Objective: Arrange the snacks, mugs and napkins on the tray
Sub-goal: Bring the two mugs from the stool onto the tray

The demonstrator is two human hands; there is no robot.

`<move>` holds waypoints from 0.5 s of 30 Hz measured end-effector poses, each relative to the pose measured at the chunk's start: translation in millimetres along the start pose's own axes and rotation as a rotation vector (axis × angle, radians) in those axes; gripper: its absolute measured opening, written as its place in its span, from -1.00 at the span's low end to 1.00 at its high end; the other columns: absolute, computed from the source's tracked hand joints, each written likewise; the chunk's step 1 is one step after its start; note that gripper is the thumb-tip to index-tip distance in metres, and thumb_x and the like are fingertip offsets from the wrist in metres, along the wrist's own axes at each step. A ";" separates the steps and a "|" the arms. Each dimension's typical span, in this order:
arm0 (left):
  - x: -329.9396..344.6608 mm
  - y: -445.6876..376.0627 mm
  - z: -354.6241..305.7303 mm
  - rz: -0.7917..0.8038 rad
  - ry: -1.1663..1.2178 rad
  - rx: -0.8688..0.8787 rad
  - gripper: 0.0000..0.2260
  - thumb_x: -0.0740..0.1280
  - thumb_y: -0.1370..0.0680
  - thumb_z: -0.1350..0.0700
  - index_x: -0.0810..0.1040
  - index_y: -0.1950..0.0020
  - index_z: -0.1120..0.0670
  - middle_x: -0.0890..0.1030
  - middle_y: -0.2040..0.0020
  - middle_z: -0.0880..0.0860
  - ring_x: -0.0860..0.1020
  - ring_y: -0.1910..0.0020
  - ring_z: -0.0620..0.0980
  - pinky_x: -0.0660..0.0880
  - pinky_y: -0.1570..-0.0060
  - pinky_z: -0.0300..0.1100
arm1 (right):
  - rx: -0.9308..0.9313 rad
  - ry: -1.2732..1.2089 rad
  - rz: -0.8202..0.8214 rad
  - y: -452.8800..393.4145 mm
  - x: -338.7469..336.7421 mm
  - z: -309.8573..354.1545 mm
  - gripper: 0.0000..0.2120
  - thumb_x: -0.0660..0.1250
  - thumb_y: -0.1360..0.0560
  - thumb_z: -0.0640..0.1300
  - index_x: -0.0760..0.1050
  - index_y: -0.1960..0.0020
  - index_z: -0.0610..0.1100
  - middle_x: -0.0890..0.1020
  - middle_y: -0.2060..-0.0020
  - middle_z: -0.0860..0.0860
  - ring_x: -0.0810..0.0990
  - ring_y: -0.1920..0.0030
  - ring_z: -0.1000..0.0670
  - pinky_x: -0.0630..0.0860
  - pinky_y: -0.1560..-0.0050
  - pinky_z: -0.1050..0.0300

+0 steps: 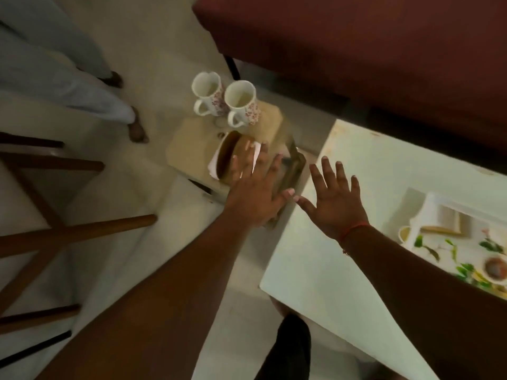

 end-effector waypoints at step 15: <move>-29.1 -124.4 182.7 -0.054 -0.009 -0.216 -0.38 0.12 -0.62 -0.15 -0.04 -0.59 0.03 0.01 -0.61 0.17 0.00 -0.58 0.21 0.06 -0.46 0.29 | -0.195 -0.012 -0.032 -204.0 -77.0 121.0 -0.14 0.36 -0.52 0.13 -0.07 -0.61 -0.02 -0.05 -0.61 -0.12 0.00 -0.58 -0.28 0.19 -0.49 -0.31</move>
Point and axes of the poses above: each hand's wrist, its own y-axis away from the middle knuckle, its own x-axis out of the palm, z = x × y, the point moved 8 cm from there along -y, towards the middle knuckle
